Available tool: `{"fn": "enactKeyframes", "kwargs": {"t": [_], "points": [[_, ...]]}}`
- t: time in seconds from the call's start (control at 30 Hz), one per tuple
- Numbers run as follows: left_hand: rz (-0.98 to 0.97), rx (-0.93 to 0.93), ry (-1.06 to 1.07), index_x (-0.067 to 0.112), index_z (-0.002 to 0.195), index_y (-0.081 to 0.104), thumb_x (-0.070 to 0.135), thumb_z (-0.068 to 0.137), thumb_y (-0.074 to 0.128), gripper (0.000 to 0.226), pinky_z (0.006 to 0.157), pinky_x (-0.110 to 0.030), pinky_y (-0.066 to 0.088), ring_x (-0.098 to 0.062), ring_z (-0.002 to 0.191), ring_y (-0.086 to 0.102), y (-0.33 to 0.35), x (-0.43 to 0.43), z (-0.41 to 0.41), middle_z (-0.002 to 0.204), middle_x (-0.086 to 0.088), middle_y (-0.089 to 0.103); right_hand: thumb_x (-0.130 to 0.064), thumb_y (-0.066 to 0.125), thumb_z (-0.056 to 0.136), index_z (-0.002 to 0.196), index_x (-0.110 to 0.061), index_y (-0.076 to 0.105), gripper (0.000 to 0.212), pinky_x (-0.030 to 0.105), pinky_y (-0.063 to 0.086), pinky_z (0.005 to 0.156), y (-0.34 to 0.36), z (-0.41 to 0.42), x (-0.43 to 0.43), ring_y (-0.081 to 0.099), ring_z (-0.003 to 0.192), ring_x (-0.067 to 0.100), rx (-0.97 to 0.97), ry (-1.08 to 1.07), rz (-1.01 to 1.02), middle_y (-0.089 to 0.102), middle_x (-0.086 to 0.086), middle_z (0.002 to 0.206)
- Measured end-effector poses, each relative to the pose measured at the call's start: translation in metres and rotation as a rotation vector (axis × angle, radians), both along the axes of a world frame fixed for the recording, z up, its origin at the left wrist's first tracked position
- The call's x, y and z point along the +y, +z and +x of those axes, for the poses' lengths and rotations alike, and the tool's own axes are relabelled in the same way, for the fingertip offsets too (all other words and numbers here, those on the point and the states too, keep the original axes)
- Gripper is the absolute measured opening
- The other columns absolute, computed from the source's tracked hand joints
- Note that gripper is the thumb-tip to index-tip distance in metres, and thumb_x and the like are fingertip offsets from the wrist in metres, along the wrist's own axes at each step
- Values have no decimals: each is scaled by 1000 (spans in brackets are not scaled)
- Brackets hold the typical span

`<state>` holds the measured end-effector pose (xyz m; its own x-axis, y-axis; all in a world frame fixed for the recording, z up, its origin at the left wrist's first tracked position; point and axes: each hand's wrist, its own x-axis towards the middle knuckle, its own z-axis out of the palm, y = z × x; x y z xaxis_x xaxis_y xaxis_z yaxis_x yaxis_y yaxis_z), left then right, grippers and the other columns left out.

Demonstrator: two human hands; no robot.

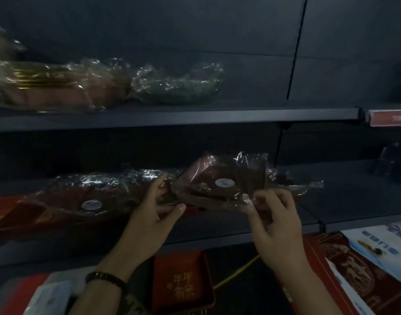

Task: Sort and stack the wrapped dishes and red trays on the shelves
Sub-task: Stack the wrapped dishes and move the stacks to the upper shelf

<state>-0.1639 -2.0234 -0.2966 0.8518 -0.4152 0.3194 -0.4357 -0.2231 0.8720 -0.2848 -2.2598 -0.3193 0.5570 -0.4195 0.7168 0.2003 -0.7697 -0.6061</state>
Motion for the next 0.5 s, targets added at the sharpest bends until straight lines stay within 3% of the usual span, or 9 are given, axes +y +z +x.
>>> {"fn": "enactKeyframes", "kwargs": {"t": [0.07, 0.17, 0.3, 0.5], "points": [[-64, -34, -16, 58, 155, 32, 32, 96, 73, 76, 101, -27, 53, 5, 118, 67, 8, 9, -9, 144, 29, 52, -29, 73, 95, 112, -28, 67, 19, 13, 51, 88, 2, 1, 5, 61, 105, 1, 31, 42, -16, 48, -11, 120], [-91, -92, 11, 49, 137, 59, 23, 96, 74, 51, 107, -37, 55, -2, 121, 68, 16, 25, -21, 133, 24, 68, -22, 75, 95, 114, -26, 69, 21, 15, 53, 88, 7, 1, 19, 63, 105, 4, 18, 102, 14, 50, -11, 121], [-199, -127, 57, 36, 124, 68, 6, 89, 80, 49, 96, -26, 60, -10, 113, 74, 31, 48, -45, 123, 11, 75, -19, 75, 94, 111, -36, 67, 25, 11, 54, 82, 20, -12, 45, 66, 101, 5, -34, 195, 151, 54, -12, 119], [-182, -196, 175, 18, 107, 71, 7, 95, 74, 17, 83, -23, 62, -12, 97, 79, 58, 89, -72, 101, 6, 82, -12, 75, 94, 106, -41, 65, 34, 5, 49, 76, 51, -32, 82, 65, 100, -2, -23, 315, 163, 62, -9, 115]]}}
